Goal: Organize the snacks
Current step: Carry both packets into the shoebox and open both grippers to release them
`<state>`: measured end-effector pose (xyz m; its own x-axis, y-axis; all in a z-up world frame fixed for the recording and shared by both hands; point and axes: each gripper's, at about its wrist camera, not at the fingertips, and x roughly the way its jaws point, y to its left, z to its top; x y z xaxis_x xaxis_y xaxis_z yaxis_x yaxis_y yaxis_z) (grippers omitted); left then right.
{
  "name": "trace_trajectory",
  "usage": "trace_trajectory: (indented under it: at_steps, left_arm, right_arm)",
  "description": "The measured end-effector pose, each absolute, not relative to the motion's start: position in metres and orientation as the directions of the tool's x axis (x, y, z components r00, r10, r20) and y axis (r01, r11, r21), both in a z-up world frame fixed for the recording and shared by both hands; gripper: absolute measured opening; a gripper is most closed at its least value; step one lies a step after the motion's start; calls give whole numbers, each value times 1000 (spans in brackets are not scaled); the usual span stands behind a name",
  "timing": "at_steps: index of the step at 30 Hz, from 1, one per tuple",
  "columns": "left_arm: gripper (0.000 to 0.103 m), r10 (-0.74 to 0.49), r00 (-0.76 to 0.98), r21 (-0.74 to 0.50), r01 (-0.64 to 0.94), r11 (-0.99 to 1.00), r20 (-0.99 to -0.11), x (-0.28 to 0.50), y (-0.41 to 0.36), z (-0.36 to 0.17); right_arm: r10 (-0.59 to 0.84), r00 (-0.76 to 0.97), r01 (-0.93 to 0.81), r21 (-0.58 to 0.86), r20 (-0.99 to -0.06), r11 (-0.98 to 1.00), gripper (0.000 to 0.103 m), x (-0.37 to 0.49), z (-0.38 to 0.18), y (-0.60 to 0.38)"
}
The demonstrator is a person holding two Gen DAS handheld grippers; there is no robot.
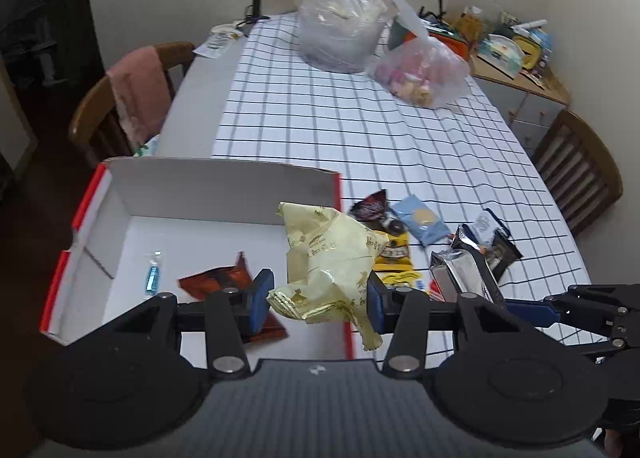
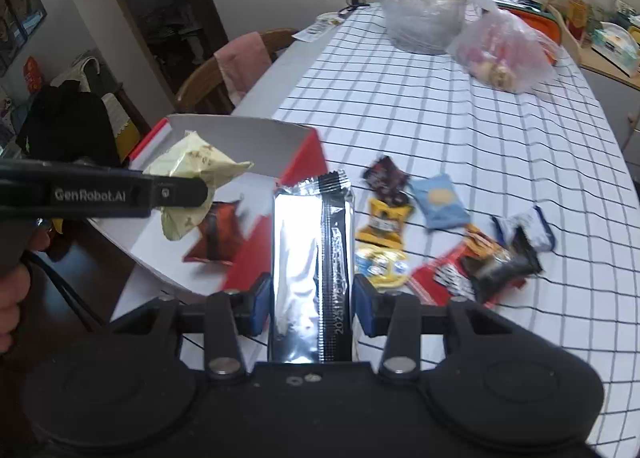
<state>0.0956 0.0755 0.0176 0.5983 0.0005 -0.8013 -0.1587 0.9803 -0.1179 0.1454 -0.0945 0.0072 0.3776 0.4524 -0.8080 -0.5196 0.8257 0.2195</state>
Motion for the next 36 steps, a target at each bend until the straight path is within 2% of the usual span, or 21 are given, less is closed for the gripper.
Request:
trace_trajectory:
  at_steps: [16, 23, 36]
  left_arm:
    - [46, 151, 526, -41, -336, 941, -837, 88, 179, -14]
    - [46, 181, 468, 9, -346, 938, -865, 101, 199, -36]
    - [46, 182, 383, 58, -314, 948, -906, 117, 200, -80]
  right_arm:
    - [440, 358, -591, 165, -823, 789, 41, 167, -8, 10]
    - [378, 365, -605, 92, -851, 791, 41, 177, -33, 52]
    - [321, 331, -611, 57, -887, 789, 39, 177, -74, 76]
